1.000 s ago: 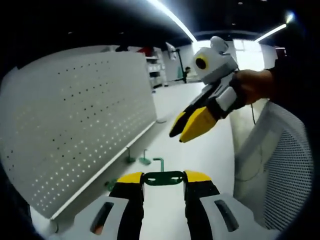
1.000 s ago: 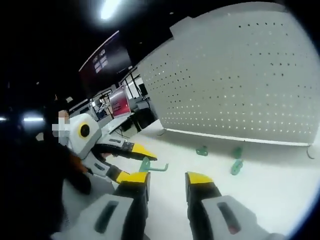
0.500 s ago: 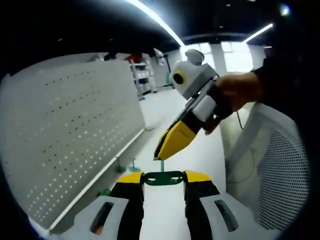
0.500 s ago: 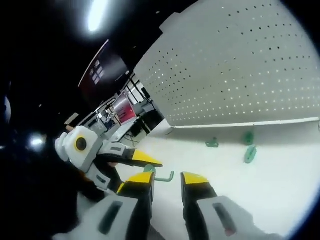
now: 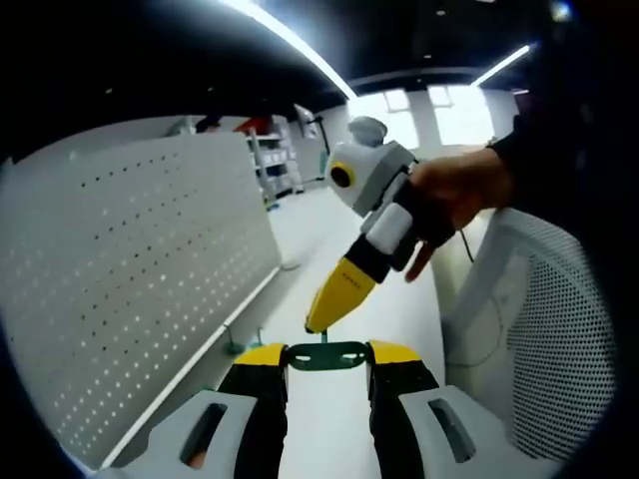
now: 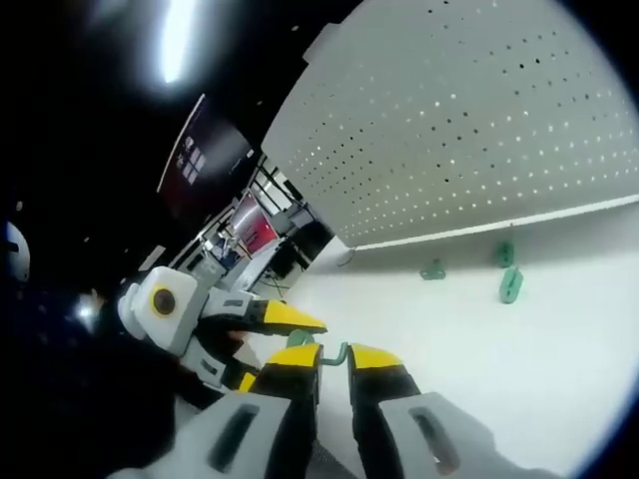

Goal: Insert the hook assembly into the mounting plate slot until the hook locks in place.

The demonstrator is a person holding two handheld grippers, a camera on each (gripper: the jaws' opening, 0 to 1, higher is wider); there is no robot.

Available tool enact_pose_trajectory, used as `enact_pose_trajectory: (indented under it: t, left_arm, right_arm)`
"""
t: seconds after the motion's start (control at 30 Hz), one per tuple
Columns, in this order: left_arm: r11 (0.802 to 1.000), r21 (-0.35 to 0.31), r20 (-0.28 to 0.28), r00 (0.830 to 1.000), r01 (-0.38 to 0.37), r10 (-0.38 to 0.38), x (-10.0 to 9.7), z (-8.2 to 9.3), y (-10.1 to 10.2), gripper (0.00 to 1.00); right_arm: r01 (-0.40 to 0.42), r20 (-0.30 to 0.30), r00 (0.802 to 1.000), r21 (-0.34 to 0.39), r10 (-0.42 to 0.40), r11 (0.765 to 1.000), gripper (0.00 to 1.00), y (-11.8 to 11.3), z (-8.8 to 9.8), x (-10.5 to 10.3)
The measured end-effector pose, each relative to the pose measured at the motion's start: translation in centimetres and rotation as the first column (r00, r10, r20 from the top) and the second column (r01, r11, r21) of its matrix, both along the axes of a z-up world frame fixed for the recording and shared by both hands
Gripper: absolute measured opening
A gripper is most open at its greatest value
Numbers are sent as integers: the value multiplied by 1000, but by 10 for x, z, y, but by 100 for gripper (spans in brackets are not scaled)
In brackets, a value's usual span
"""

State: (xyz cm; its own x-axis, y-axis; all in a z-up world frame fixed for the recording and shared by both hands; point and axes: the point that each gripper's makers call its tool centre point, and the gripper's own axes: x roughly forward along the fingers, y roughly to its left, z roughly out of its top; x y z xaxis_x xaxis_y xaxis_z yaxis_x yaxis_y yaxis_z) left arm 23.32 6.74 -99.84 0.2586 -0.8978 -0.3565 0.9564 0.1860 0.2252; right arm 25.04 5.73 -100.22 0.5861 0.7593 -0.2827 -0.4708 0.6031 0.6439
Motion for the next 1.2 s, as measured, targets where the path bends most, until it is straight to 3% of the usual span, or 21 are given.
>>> enact_pose_trajectory:
  t: [0.2, 0.43, 0.57, 0.83, 0.93, 1.0, 1.13, 1.2]
  left_arm:
    - [1000, 21, 17, 1000, 9, -9, 0, -4, 1, 31]
    - [998, 62, 44, 999, 13, -16, 2, -10, 3, 31]
    - [998, 67, 22, 1000, 7, -9, 2, -14, 3, 31]
    - [1000, 16, -138, 990, 0, 2, -1, -17, 3, 32]
    - [1000, -24, -230, 973, -10, 5, -2, -16, 3, 35]
    - [998, -57, -325, 946, -6, -13, -5, -16, 3, 34]
    - [996, -87, -400, 915, 20, -53, -11, -17, 4, 32]
    - [996, -86, -400, 914, 31, -64, -11, -17, 5, 33]
  right_arm:
    - [7, -29, 1000, 72, -5, 997, 3, -2, 7, -3]
    - [-18, -17, 1000, 70, 19, 997, 1, 6, 14, -5]
    - [-59, 22, 998, 17, 58, 998, 1, 16, 21, -8]
    - [-108, 65, 991, -76, 113, 991, 0, 22, 21, -11]
    - [-125, 81, 988, -110, 134, 986, 0, 21, 19, -13]
    - [-136, 92, 985, -123, 148, 983, 0, 22, 18, -15]
    - [-163, 106, 978, -134, 177, 978, 0, 25, 20, -20]
    - [-198, 122, 968, -158, 218, 967, 0, 28, 21, -24]
